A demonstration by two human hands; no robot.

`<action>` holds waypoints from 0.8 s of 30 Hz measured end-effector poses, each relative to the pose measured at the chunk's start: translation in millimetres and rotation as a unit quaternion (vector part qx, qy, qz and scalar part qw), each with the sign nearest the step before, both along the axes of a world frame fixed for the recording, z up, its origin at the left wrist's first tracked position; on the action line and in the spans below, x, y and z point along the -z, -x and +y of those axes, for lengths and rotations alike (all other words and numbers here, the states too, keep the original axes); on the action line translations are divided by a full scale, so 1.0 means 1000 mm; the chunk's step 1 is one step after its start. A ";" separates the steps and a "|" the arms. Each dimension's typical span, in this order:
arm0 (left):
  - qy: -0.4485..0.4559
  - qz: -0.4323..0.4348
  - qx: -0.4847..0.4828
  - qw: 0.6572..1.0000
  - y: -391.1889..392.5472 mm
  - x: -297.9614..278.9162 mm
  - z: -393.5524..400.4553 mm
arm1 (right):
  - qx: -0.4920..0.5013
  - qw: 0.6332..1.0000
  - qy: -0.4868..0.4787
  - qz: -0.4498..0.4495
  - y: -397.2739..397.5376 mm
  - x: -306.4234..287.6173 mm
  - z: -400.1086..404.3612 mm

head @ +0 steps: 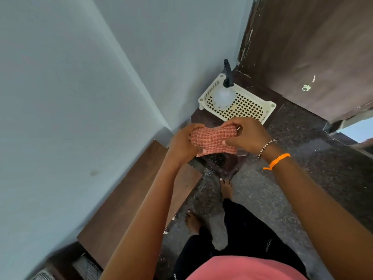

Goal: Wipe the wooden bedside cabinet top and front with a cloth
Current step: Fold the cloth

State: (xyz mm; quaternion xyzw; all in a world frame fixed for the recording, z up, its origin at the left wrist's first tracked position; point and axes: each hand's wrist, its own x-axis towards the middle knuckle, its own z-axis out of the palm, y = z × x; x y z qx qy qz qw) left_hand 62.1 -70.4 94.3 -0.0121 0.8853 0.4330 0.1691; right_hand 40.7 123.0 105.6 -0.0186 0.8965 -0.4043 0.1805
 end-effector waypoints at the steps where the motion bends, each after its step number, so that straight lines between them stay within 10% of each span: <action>1: 0.023 -0.010 0.011 1.000 0.010 0.004 0.004 | -0.012 1.000 -0.021 0.003 0.008 0.005 0.006; 7: 0.001 -0.138 -0.042 0.990 0.054 0.020 0.043 | 0.014 0.992 0.044 -0.116 0.057 0.048 0.050; 13: -0.193 -0.339 -0.162 0.906 0.088 0.053 0.090 | 0.229 0.900 0.236 -0.287 0.096 0.096 0.082; 18: -0.242 -0.319 -0.274 0.874 0.116 0.098 0.131 | 0.252 0.935 0.153 -0.198 0.137 0.144 0.104; 24: -0.152 -0.245 -0.180 0.940 0.146 0.137 0.171 | 0.164 0.982 0.071 -0.067 0.176 0.180 0.110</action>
